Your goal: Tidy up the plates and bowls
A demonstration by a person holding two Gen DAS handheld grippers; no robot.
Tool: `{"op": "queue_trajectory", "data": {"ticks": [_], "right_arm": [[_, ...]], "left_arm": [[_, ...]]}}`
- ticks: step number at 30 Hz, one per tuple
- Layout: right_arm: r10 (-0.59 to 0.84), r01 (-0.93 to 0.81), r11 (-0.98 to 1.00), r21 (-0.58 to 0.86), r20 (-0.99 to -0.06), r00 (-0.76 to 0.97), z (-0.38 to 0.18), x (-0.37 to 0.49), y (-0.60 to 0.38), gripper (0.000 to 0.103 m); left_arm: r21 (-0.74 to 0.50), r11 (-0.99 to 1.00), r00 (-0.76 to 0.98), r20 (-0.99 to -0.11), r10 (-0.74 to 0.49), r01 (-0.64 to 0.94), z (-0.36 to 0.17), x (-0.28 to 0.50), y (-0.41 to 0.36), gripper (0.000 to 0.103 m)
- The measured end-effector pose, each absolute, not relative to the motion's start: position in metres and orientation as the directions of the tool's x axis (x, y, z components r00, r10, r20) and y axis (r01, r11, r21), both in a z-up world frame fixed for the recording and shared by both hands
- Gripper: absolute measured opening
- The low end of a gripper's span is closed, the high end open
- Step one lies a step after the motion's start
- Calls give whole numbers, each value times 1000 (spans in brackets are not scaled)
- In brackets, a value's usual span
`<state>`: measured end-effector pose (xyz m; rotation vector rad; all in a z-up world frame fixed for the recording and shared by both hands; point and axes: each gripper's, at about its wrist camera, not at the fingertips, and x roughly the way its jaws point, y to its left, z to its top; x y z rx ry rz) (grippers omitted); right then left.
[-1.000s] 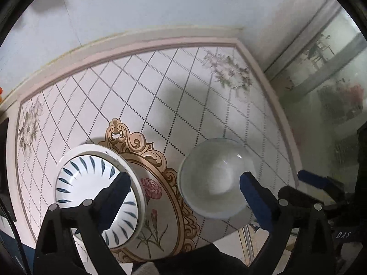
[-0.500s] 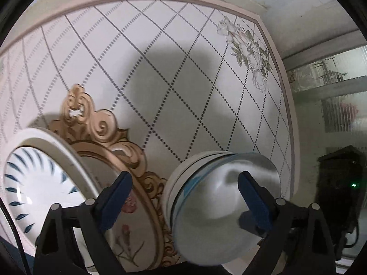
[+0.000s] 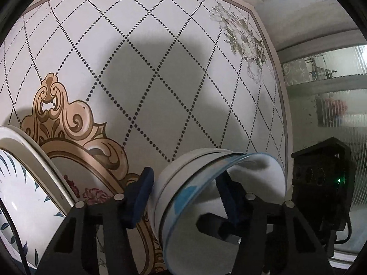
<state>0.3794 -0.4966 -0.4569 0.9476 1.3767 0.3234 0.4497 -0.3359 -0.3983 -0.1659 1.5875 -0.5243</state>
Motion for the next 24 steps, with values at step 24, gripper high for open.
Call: {"op": "queue_trajectory", "data": {"ticks": [24], "right_arm": [[643,341,642,687,-724,248,-453,375,-499,62]], "left_arm": [[-384,900,-34,-922,-386,205,-393,444,-332,40]]}}
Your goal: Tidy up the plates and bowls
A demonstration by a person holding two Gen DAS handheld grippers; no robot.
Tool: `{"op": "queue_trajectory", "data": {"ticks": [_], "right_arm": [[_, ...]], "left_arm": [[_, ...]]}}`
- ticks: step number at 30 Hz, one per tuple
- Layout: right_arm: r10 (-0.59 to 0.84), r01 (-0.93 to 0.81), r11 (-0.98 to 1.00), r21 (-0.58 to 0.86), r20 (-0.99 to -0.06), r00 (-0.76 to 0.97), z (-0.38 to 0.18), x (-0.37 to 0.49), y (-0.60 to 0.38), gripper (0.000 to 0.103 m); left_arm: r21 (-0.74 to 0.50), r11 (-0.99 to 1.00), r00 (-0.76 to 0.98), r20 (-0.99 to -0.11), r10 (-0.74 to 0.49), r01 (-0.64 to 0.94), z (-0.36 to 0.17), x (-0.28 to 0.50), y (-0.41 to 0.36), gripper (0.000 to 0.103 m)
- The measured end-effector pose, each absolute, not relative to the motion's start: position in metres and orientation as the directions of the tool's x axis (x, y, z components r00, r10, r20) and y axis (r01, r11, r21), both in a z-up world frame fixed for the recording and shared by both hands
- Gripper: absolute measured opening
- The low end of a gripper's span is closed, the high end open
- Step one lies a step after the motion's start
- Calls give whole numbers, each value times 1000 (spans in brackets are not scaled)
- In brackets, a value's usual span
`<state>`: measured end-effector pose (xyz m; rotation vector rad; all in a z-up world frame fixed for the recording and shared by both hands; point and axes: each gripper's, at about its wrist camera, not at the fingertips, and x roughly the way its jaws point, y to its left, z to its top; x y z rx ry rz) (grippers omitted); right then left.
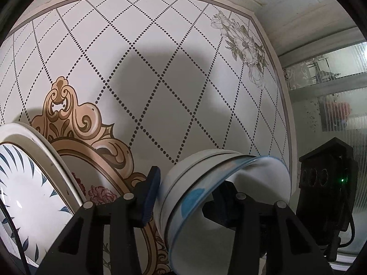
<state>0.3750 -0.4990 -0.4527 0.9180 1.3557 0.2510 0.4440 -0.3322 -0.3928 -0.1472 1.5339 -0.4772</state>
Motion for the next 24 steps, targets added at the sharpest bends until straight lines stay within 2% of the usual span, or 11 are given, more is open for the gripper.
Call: {"op": "queue_trajectory", "data": {"ticks": [13,24], "right_arm": [[645,304,661,687,-726,239,-432,386,-489,62],[667,230,680,697,-717,203,-398,403,-454,62]], "left_arm": [[-384,906,0,-921,-390,180,-374,447,-317,40],[-378,917,43,-921,-386,129,-342,451,-268,42]]}}
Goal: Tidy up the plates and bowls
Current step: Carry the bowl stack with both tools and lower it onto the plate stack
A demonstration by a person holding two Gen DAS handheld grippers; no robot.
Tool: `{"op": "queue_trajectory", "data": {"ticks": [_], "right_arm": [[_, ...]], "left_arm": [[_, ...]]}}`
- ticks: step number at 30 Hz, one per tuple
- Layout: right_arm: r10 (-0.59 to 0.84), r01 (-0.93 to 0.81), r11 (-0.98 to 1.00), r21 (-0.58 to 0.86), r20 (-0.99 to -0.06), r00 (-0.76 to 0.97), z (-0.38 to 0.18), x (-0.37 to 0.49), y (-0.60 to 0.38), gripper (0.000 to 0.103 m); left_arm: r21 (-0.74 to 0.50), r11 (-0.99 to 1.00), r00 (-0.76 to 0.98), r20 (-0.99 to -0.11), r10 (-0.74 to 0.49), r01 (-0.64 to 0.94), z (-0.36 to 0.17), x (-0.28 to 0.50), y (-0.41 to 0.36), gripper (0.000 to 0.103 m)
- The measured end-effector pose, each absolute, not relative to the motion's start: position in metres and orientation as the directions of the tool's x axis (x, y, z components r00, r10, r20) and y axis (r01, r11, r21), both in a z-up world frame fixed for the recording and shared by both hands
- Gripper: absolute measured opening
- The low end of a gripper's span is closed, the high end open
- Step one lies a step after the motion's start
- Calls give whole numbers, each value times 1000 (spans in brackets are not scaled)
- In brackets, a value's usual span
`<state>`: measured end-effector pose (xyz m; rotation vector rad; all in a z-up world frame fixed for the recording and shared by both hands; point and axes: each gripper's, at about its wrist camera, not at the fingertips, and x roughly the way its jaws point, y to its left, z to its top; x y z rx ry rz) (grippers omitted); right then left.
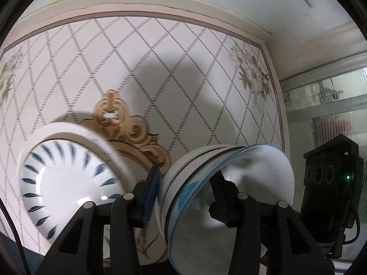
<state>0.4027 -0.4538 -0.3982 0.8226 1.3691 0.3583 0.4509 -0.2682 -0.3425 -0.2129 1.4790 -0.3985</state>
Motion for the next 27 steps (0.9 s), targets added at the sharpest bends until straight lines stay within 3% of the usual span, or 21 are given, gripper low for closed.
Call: {"op": "queue_trajectory", "data": {"ticks": [16,27], "right_arm": [[722,50,690,722,-691,15,-392,432,-327,62],[706,0,706,708,-704,-76,-415,443,-267,62]], "left_arm": [[-340,937,117,-937,-330,-83,-333,438,-136,42],[-333,928,113,-942,-317,-169,-354,432,-92,42]]}}
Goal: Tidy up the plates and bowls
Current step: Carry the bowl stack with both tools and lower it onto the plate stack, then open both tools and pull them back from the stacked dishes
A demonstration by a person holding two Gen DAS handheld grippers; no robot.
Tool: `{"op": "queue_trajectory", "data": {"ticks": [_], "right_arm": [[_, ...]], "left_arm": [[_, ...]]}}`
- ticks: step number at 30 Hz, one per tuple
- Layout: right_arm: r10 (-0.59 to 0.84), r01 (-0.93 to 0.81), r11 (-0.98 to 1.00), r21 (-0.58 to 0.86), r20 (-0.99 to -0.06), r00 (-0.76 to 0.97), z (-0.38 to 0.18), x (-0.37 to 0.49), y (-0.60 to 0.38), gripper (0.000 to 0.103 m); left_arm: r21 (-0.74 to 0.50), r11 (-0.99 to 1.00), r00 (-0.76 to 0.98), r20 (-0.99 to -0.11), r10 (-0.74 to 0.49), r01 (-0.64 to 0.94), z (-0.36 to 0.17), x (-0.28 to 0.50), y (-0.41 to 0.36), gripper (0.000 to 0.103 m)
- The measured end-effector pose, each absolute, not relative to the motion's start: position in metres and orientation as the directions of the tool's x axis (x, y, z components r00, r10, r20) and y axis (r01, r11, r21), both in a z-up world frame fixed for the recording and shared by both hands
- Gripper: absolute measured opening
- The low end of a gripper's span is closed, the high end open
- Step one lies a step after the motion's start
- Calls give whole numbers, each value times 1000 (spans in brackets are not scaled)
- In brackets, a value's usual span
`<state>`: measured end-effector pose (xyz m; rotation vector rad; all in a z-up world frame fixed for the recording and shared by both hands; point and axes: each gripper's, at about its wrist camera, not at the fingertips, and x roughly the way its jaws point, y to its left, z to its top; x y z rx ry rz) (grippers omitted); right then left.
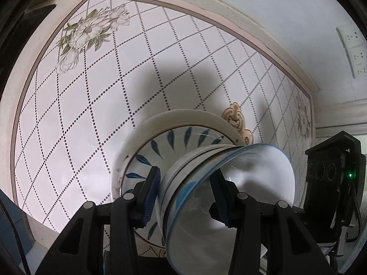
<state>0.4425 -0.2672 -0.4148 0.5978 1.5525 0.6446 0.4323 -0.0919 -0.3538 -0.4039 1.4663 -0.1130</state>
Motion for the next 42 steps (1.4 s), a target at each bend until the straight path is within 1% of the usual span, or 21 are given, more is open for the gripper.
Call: {"op": "queue_trajectory", "data": {"ticks": [5,10,29,33,38,40,42], "right_arm": [[688,-2,724,690,-722,-79,-421,449,-257,62],[683,-7,728,685,-727,-71,-420,455,-253,62],[677,51,735,676,-731,-82,-435,447,-264,61],[654,33,756,654,-754,-54,-425,443,-269,62],[570,-31,822,569,-821,31,-386,434,-281,62],[531,-61,847,528,-843,79,-366,426,-284,65],[491,-87,871,483,-861,132,-344,415,-283,78]], "left_arm": [[-305,936,106,-951,-290,-173,-362,433,-88,41],[-311,933,108,-949,-296,-181,-366,439,-83,40],[-311,942,126,-947,-295,-126,-357,440,-93,40],[-268,959,152,-956,-252,-96,-345,436,-97,40],[-182,982,230,-959,-168,-43,-315,422,-99,42],[-158,987,265,-953,-147,-21,-301,415,-98,42],[-130,992,299,-947,-120,-12,-288,407,-95,44]]}}
